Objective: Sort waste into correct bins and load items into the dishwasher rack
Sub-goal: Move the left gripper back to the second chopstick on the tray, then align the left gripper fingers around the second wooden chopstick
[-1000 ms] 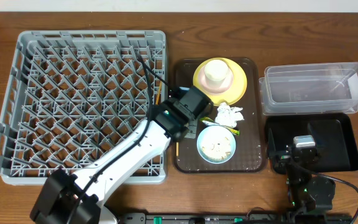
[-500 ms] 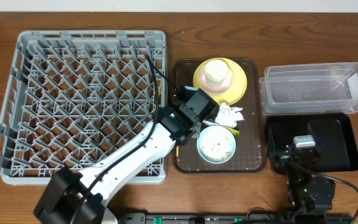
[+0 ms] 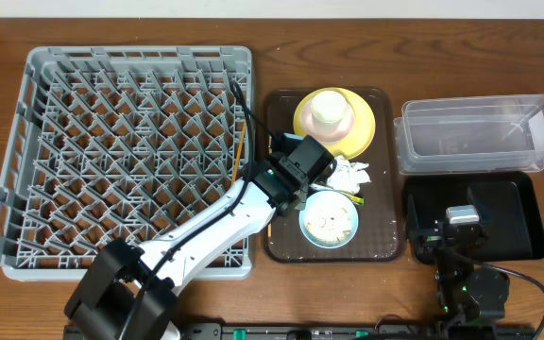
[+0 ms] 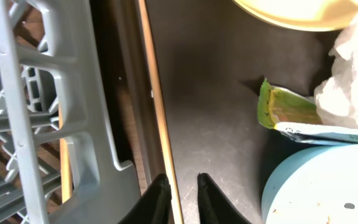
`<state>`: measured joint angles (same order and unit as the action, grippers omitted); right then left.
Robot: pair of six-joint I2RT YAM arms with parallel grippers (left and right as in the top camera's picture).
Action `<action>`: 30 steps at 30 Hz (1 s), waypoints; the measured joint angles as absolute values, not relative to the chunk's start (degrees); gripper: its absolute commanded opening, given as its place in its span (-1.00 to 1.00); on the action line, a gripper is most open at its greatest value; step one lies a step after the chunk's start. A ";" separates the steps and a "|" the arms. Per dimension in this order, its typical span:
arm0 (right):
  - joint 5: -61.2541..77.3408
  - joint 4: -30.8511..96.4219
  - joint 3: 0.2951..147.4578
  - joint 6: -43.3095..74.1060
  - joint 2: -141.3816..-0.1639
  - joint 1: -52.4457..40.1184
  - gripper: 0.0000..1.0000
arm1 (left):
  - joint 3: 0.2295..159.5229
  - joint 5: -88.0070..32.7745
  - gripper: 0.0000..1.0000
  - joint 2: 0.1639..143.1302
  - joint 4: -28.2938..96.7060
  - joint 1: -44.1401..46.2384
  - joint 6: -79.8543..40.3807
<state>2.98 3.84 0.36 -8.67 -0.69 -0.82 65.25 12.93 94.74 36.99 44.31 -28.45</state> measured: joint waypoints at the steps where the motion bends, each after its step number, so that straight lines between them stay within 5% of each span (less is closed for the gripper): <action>1: 2.98 3.84 0.38 -8.67 -0.69 -0.82 0.98 | 65.25 13.30 -0.88 94.74 36.97 44.31 -28.58; 30: 2.98 3.84 0.38 -8.67 -0.69 -0.82 0.97 | 65.04 21.19 -0.88 102.89 32.88 44.31 -30.48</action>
<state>2.98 3.84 0.38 -8.67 -0.69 -0.82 65.04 21.19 102.89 32.88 44.31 -30.48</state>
